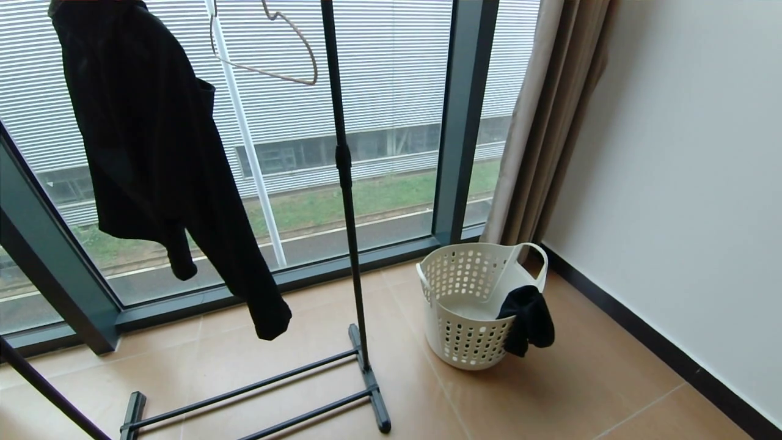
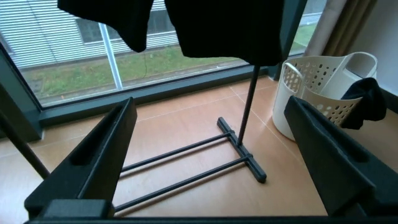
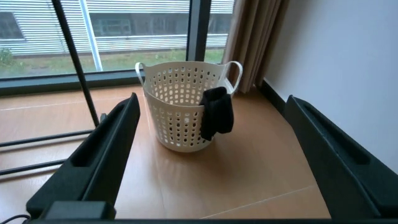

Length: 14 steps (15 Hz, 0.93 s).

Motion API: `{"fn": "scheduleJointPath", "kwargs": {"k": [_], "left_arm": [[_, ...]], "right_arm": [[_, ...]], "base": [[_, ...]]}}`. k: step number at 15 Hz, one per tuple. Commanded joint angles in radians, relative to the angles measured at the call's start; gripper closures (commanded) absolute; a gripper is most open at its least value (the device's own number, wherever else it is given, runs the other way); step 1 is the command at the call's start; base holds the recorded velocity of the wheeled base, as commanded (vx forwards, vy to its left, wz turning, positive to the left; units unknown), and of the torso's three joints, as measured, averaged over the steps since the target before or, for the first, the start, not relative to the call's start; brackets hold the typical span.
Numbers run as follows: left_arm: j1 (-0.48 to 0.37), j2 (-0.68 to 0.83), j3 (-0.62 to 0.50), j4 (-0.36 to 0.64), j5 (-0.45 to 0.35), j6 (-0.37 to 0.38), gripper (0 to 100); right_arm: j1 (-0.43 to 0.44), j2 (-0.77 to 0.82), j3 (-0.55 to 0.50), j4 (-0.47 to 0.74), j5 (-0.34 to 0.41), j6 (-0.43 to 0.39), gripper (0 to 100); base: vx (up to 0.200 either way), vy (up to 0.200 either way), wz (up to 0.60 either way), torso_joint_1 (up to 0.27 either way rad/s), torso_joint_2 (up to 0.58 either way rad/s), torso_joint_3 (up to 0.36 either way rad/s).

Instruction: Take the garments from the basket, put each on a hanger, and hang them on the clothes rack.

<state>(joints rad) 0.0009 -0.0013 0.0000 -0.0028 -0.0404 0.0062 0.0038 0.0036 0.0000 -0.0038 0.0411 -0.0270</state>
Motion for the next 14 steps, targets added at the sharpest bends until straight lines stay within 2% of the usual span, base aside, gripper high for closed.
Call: {"fn": "scheduleJointPath", "kwargs": {"k": [1,5,13,14], "left_arm": [[-0.001,0.001,0.000,0.000,0.001,0.000,0],[-0.001,0.001,0.000,0.001,0.001,0.000,0],[-0.001,0.001,0.000,0.001,0.001,0.000,0],[-0.001,0.001,0.000,0.000,0.001,0.000,0]], "right_arm": [[-0.001,-0.001,0.000,-0.001,0.000,-0.001,0],[-0.001,-0.001,0.000,-0.001,0.000,-0.001,0],[-0.001,-0.001,0.000,-0.001,0.000,-0.001,0],[-0.001,-0.001,0.000,-0.001,0.000,-0.001,0]], "base": [[0.000,-0.200,0.00,0.002,0.00,-0.007],[0.000,-0.200,0.00,0.000,0.00,0.002],[0.200,0.000,0.00,0.002,0.00,0.002],[0.200,-0.200,0.00,0.002,0.01,-0.002]]}}
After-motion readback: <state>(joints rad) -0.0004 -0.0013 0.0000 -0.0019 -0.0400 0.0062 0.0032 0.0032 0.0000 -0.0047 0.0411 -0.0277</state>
